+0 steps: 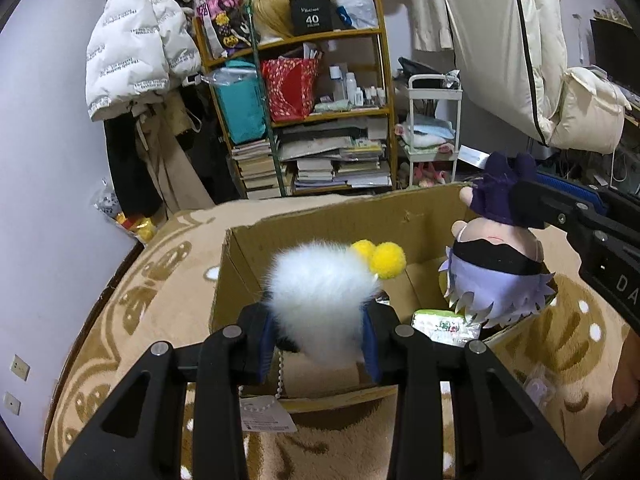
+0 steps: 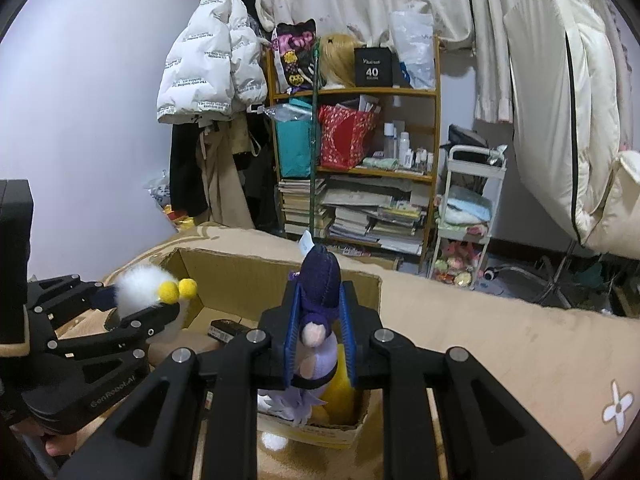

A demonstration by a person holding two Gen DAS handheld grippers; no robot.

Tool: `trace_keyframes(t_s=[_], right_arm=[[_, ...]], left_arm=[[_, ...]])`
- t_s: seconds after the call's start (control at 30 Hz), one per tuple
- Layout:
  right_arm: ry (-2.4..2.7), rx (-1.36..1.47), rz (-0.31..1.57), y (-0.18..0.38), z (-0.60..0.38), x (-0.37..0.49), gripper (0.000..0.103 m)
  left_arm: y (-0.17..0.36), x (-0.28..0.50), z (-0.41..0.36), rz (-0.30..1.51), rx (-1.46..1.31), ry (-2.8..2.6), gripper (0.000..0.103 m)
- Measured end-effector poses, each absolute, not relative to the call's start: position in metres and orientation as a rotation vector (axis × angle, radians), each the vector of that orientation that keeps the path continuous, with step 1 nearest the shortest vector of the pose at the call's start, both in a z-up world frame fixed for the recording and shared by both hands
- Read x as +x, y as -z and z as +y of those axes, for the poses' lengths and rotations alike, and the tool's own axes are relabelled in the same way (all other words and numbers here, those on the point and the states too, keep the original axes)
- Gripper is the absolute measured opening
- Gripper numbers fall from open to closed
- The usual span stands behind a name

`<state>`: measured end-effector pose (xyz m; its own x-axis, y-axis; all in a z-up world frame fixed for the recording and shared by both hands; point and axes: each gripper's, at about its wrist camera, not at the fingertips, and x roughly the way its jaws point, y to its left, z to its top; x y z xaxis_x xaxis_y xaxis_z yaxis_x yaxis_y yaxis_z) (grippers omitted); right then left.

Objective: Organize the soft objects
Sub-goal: 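Lift both plush toys over the box and lower them inside, then open both grippers to release the toys into the box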

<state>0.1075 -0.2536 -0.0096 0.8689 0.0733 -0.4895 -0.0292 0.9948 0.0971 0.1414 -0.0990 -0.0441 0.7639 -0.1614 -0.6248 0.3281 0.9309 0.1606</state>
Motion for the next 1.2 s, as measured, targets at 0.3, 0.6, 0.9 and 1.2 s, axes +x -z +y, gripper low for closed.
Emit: trace_keyframes(t_s=[0.3,0.6,0.9,1.2], right_arm=[[-0.085,0.234,0.561,0.018,-0.276,0.111,0.024],[-0.090,0.227,0.604,0.021,-0.278,0.109,0.028],[-0.094,0.237,0.575,0.007,-0.280,0.087,0.063],[-0.076,0.260,0.570,-0.010,-0.290,0.056,0.096]], left_arm=[[0.054,0.144,-0.097,0.708,0.254,0.268,0.061],[0.047,0.127,-0.099,0.695,0.303,0.252,0.079],[0.029,0.106,-0.079,0.696,0.221,0.212,0.095],[0.016,0.079,-0.063,0.726,0.163,0.216,0.099]])
